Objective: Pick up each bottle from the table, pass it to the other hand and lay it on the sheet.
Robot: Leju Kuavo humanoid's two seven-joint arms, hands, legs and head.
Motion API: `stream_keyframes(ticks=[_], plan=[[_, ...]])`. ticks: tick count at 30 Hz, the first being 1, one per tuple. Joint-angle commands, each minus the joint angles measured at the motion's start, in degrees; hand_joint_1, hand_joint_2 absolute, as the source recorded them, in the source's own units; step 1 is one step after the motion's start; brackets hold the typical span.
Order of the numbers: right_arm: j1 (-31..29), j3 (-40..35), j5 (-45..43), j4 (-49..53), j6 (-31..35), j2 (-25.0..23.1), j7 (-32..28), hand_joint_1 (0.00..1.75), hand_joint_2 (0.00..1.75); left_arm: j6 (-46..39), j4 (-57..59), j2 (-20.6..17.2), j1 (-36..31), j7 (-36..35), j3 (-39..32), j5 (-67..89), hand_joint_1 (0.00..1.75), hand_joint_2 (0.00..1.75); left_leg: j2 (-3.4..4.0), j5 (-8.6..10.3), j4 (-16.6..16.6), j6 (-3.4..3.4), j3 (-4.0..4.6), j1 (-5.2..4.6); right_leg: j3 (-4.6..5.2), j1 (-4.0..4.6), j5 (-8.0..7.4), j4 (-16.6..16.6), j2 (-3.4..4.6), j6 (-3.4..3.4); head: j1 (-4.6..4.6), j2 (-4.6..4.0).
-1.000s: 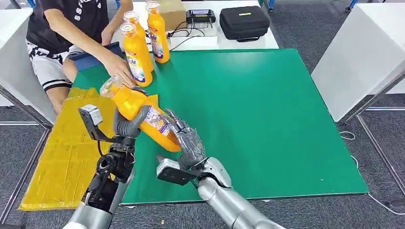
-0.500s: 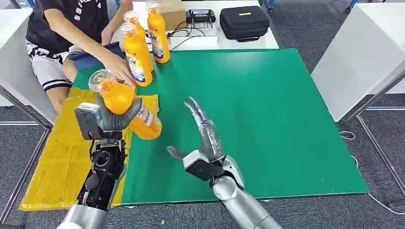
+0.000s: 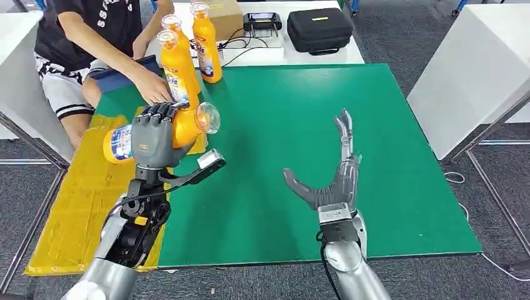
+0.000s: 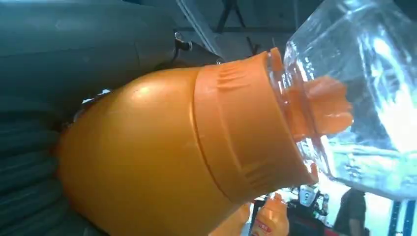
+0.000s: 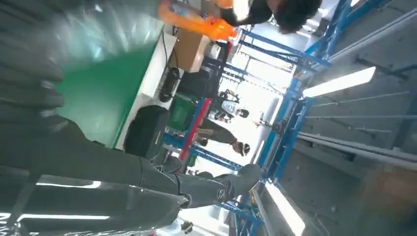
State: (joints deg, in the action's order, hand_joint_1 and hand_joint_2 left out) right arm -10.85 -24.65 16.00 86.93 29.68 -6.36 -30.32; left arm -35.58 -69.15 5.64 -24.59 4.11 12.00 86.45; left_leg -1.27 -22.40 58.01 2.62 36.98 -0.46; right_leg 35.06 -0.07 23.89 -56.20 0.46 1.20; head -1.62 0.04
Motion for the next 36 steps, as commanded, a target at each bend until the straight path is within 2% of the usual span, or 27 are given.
stream_keyframes(ticks=[1, 3, 6, 7, 9, 10, 12, 14, 15, 17, 18, 21, 24, 25, 26, 27, 29, 30, 34, 36], plan=[[0.6, 4.5, -2.0, 3.3, -0.9, 2.3, 0.0, 0.0, 1.75, 11.3, 22.9, -8.4, -12.5, -9.8, 23.0, 3.5, 1.75, 1.75, -0.39, -0.02, 0.0, -0.16, -0.26, 0.02, -0.39, 0.02, 0.19, 0.0, -0.5, -0.01, 0.0, 0.0], [1.3, 5.2, -2.0, 3.2, -2.1, 2.0, -0.4, 0.0, 1.75, 11.6, 30.3, -7.0, -13.5, -6.6, 19.7, 3.5, 1.75, 1.75, -0.15, -0.03, -0.1, -0.14, -0.36, 0.01, -0.39, 0.0, 0.12, 0.1, -0.26, 0.0, -0.02, 0.0], [1.5, 5.2, -1.9, 3.1, -2.2, 1.8, -0.6, 0.0, 1.75, 10.0, 32.2, -7.0, -13.8, -6.4, 19.5, 3.5, 1.75, 1.75, -0.01, -0.14, -0.1, -0.2, -0.61, 0.01, -0.68, 0.01, 0.19, 0.1, -0.18, 0.01, 0.02, 0.0], [1.5, 5.2, -1.9, 3.1, -2.2, 1.8, -0.6, 0.0, 1.75, 10.0, 32.2, -7.0, -13.8, -6.4, 19.5, 3.5, 1.75, 1.75, 0.07, -0.15, -0.1, -0.16, -0.45, 0.01, -0.5, 0.01, 0.15, 0.1, -0.07, 0.02, 0.0, 0.0], [1.4, 4.9, -1.8, 2.7, -2.3, 1.8, -0.6, 0.0, 1.75, 14.1, 33.9, -6.9, -14.1, -7.6, 18.5, 3.5, 1.75, 1.75, 0.17, -0.19, 0.0, -0.18, -0.41, 0.02, -0.44, 0.04, 0.18, 0.0, 0.05, 0.0, 0.02, 0.0], [1.3, 4.8, -1.8, 2.6, -2.2, 1.7, -0.6, 0.0, 1.75, 14.5, 35.2, -6.9, -14.1, -7.4, 17.4, 3.5, 1.75, 1.75, 0.15, -0.09, 0.0, -0.14, -0.25, -0.01, -0.25, 0.01, 0.09, 0.0, 0.1, -0.01, 0.0, 0.0], [1.3, 4.3, -1.3, 2.4, -2.2, 1.9, -0.3, 0.0, 1.75, 16.7, 40.4, -6.3, -15.1, -5.5, 12.9, 2.6, 1.75, 1.75, 0.19, -0.21, 0.0, -0.24, -0.55, 0.02, -0.56, 0.04, 0.21, 0.0, 0.08, -0.03, 0.0, 0.0], [1.4, 4.1, -1.0, 2.3, -2.2, 2.0, 0.0, 0.0, 1.75, 16.2, 42.9, -6.6, -15.5, -5.6, 11.9, 2.6, 1.75, 1.75, 0.12, -0.16, -0.1, -0.23, -0.51, 0.02, -0.52, 0.04, 0.17, 0.1, 0.05, -0.04, 0.0, 0.0], [1.6, 4.0, -0.7, 2.0, -2.3, 2.1, 0.3, 0.0, 1.75, 16.4, 45.0, -6.7, -16.0, -5.5, 10.6, 2.4, 1.75, 1.75, 0.09, -0.08, 0.0, -0.14, -0.27, 0.02, -0.3, 0.04, 0.07, 0.1, 0.09, -0.02, 0.02, 0.0], [1.8, 3.8, -0.3, 1.2, -2.9, 2.0, 0.9, 0.0, 1.75, 16.7, 47.0, -7.0, -15.7, -4.9, 7.2, 1.2, 1.75, 1.75, 0.28, -0.19, 0.0, -0.23, -0.5, 0.03, -0.51, 0.04, 0.13, 0.1, 0.21, -0.03, 0.0, -0.02], [1.6, 3.6, 0.0, 0.7, -3.4, 1.9, 1.3, 0.0, 1.75, 16.9, 47.6, -7.3, -15.7, -5.9, 6.7, 1.7, 1.75, 1.75, 0.29, -0.09, 0.0, -0.13, -0.21, 0.03, -0.2, 0.04, 0.03, 0.0, 0.26, -0.02, 0.0, 0.0], [1.1, 3.2, 0.6, -0.4, -3.9, 1.6, 1.8, 0.0, 1.75, 17.0, 48.2, -7.3, -15.7, -6.6, 5.5, 1.7, 1.75, 1.75, 0.23, -0.15, -0.1, -0.2, -0.39, 0.04, -0.39, 0.04, 0.13, 0.0, 0.16, -0.03, 0.0, -0.02], [0.9, 3.4, 2.2, -1.5, -5.2, 0.8, 3.1, 0.0, 1.75, 16.9, 48.8, -7.2, -15.8, -11.5, 4.4, 3.5, 1.75, 1.75, 0.17, -0.09, 0.0, -0.13, -0.18, 0.06, -0.2, 0.05, 0.06, 0.0, 0.16, -0.01, 0.0, 0.0], [0.8, 3.6, 2.5, -1.9, -5.5, 0.5, 3.4, 0.0, 1.75, 16.7, 49.1, -7.2, -15.9, -13.1, 4.1, 3.5, 1.75, 1.75, 0.21, -0.17, 0.0, -0.18, -0.35, 0.07, -0.38, 0.06, 0.13, 0.0, 0.15, -0.01, -0.02, 0.0], [0.6, 3.6, 2.6, -2.2, -5.7, 0.4, 3.6, 0.0, 1.75, 16.8, 49.2, -7.3, -16.0, -13.9, 3.8, 3.5, 1.34, 1.75, 0.2, -0.1, 0.0, -0.13, -0.23, 0.05, -0.24, 0.04, 0.07, 0.0, 0.19, -0.01, 0.0, 0.0], [0.3, 3.7, 2.7, -2.6, -5.8, 0.2, 3.7, 0.0, 1.75, 16.3, 49.3, -7.4, -16.1, -14.7, 3.8, 3.5, 0.0, 1.75, 0.21, -0.14, 0.0, -0.16, -0.34, 0.04, -0.35, 0.03, 0.11, 0.0, 0.18, -0.01, 0.02, 0.0], [-0.2, 4.1, 2.8, -3.0, -6.1, -0.1, 4.2, 0.0, 1.75, 14.5, 49.2, -6.9, -15.9, -15.9, 2.0, 3.2, 0.0, 1.75, 0.27, -0.17, 0.0, -0.19, -0.4, 0.04, -0.42, 0.04, 0.12, 0.0, 0.23, -0.01, 0.0, 0.0], [-0.2, 4.3, 2.7, -3.1, -6.1, -0.2, 4.3, 0.0, 1.75, 14.2, 49.1, -6.9, -15.9, -16.0, 1.8, 3.5, 0.0, 0.0, 0.25, -0.12, 0.0, -0.16, -0.28, 0.04, -0.3, 0.04, 0.07, 0.0, 0.23, -0.02, 0.0, 0.0], [-0.2, 5.4, 2.6, -2.7, -6.9, -0.5, 4.7, 0.0, 1.75, 9.8, 47.1, -5.8, -15.0, -15.7, -1.6, 3.5, 0.0, 0.0, 0.18, -0.13, 0.0, -0.18, -0.29, 0.04, -0.33, 0.05, 0.11, 0.0, 0.15, -0.03, 0.0, 0.0], [0.1, 5.5, 2.8, -2.4, -7.2, -0.5, 4.9, 0.0, 1.75, 7.9, 45.6, -4.6, -14.6, -12.0, -5.0, 1.8, 0.0, 0.0, 0.16, -0.14, 0.0, -0.18, -0.33, 0.04, -0.38, 0.04, 0.13, 0.0, 0.12, -0.02, 0.0, -0.02]])
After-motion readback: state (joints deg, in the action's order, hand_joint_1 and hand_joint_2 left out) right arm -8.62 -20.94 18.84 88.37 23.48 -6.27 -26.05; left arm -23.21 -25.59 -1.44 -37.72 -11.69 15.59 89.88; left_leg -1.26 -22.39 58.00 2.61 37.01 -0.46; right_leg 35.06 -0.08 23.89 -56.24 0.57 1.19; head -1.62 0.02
